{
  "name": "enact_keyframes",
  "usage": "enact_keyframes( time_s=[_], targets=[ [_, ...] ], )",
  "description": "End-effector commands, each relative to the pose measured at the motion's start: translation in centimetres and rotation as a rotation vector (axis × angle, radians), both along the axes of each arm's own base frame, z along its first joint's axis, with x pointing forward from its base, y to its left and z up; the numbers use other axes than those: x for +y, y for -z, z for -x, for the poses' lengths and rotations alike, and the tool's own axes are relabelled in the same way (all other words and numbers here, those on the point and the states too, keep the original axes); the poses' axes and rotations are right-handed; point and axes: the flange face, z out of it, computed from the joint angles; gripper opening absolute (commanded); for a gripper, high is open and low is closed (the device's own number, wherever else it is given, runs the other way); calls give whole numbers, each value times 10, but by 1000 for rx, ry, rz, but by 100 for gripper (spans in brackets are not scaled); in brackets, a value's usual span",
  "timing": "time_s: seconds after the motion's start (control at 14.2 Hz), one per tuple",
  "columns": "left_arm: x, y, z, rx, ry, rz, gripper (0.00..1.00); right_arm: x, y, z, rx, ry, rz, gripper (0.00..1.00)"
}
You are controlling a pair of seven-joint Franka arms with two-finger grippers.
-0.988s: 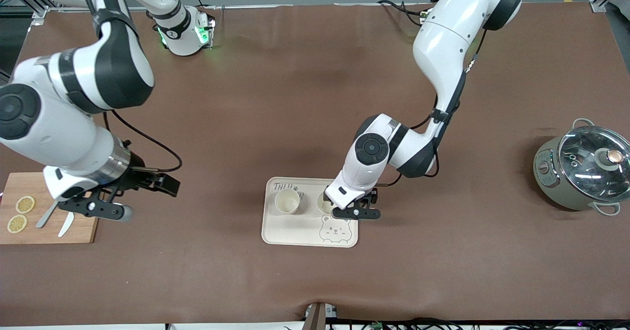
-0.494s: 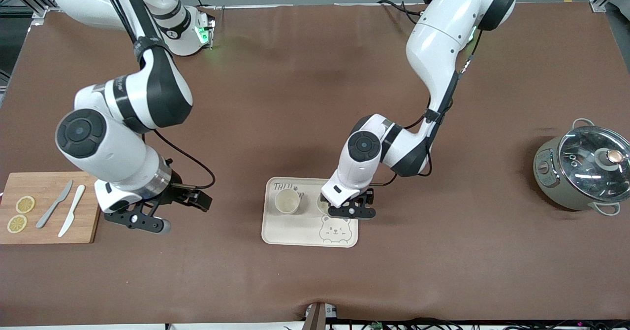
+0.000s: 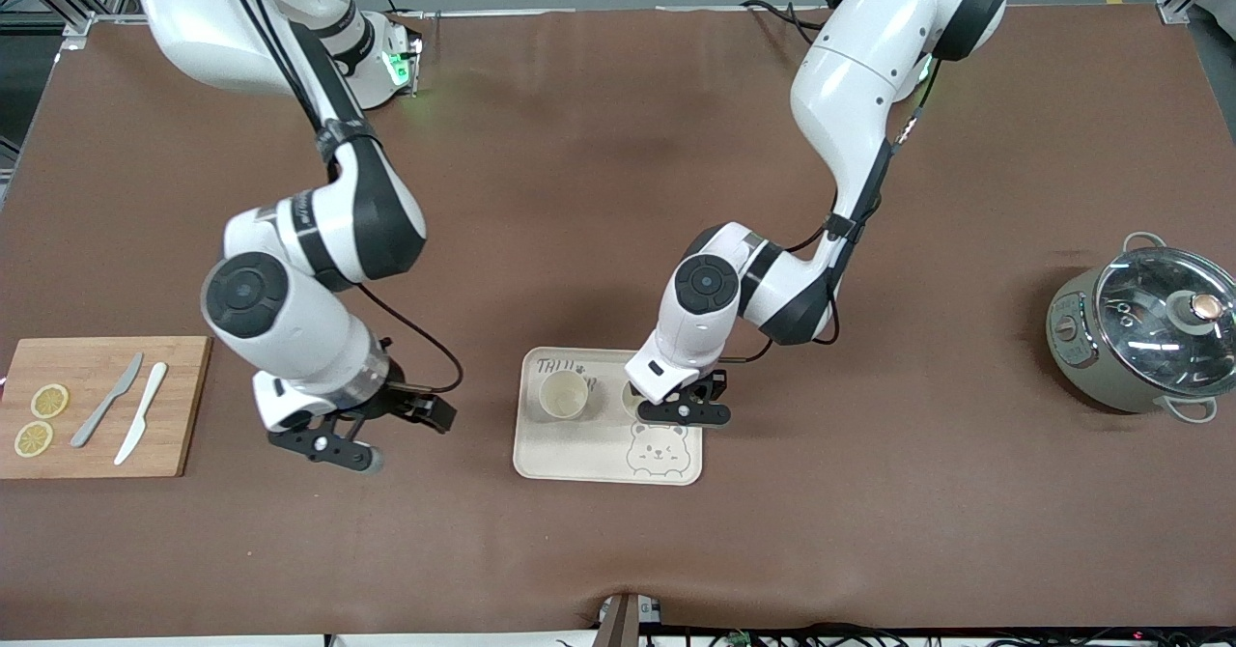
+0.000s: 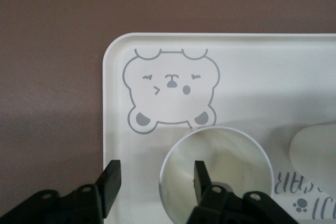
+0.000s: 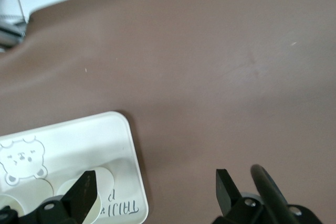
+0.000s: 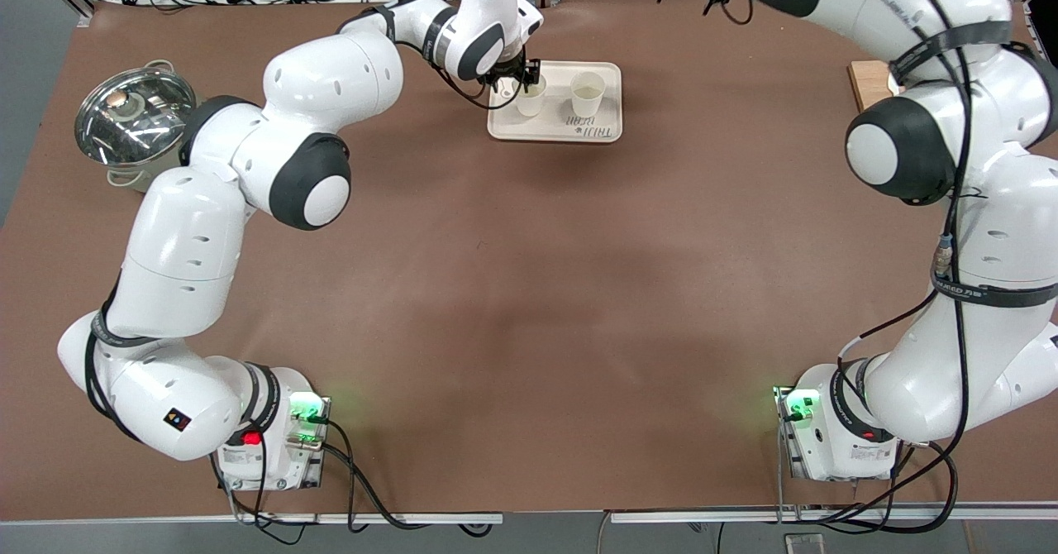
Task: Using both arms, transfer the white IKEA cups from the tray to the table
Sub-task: 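Close the left gripper on the cup while the right gripper approaches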
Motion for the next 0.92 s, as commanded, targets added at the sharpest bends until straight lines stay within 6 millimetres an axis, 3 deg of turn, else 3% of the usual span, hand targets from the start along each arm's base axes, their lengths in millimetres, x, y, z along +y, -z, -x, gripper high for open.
enact_keyframes(
  time_s=[0.0,0.21,0.42,0.64,0.71,0.85],
  targets=[
    [-2,0,-6,-14,17,12,0,38,29,11,28,-36,3,100],
    [-3,-1,-5,-12,18,13,0,60,38,21,43,-63,4,100],
    [-1,-2,-6,-11,14,12,0,75,60,27,71,-75,4,100],
    [-2,-7,-5,-7,4,13,0,78,83,25,72,-78,1,100],
    [-1,-13,-3,11,-3,7,0,87,91,29,70,-87,-2,100],
    [8,-46,-5,37,-24,11,0,94,101,30,65,-89,-13,100]
  ],
)
